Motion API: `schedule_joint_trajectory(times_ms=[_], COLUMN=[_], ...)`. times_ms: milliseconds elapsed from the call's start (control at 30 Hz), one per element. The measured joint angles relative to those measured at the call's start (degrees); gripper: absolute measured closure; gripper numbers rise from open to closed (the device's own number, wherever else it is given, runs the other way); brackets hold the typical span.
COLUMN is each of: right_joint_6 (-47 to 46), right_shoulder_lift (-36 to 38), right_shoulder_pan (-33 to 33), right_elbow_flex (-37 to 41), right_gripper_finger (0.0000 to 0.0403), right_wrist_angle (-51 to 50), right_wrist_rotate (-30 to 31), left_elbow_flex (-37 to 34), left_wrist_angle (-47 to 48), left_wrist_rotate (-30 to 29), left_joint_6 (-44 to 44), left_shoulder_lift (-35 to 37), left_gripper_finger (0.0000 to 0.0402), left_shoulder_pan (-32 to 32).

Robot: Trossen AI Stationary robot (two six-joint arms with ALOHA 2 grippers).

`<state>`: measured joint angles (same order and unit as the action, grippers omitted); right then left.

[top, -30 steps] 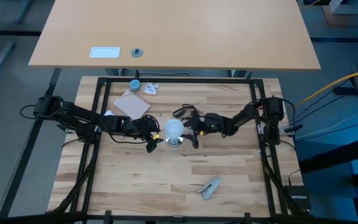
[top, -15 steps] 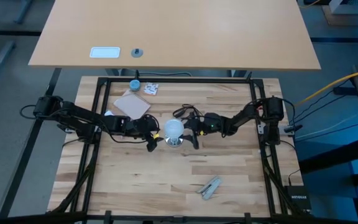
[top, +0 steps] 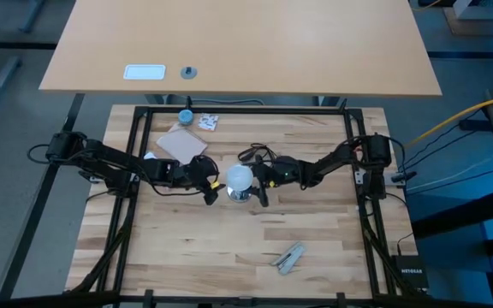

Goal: Screw lightbulb
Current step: Remove the lightbulb from the lamp

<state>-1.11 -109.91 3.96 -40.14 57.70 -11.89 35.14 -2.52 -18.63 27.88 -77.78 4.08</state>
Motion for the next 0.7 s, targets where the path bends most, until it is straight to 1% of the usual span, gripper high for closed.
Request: schedule_joint_trajectory(times_ms=[133, 433, 500, 700], right_joint_6=[0.1, -0.1, -0.1, -0.1], right_shoulder_lift=[0.0, 0.0, 0.0, 0.0], right_shoulder_pan=[-0.9, -1.1, -1.1, -1.1], right_elbow_flex=[-0.7, -0.7, -0.7, -0.7], right_gripper_finger=[0.0178, 0.0178, 0.0178, 0.0178], right_wrist_angle=[-2.6, -2.5, -2.5, -2.3], right_wrist_rotate=[3.0, 10.4, 11.3, 11.4], left_elbow_flex=[0.0, 0.0, 0.0, 0.0], left_wrist_angle=[-0.6, -1.4, -1.4, -1.4], left_wrist_rotate=[-2.6, -2.6, -2.6, -2.6], left_joint_6=[0.8, 0.7, 0.7, 0.7], left_shoulder_lift=[0.0, 0.0, 0.0, 0.0], left_gripper_finger=[0.0139, 0.0139, 0.0139, 0.0139], left_shoulder_pan=[0.0, 0.0, 0.0, 0.0])
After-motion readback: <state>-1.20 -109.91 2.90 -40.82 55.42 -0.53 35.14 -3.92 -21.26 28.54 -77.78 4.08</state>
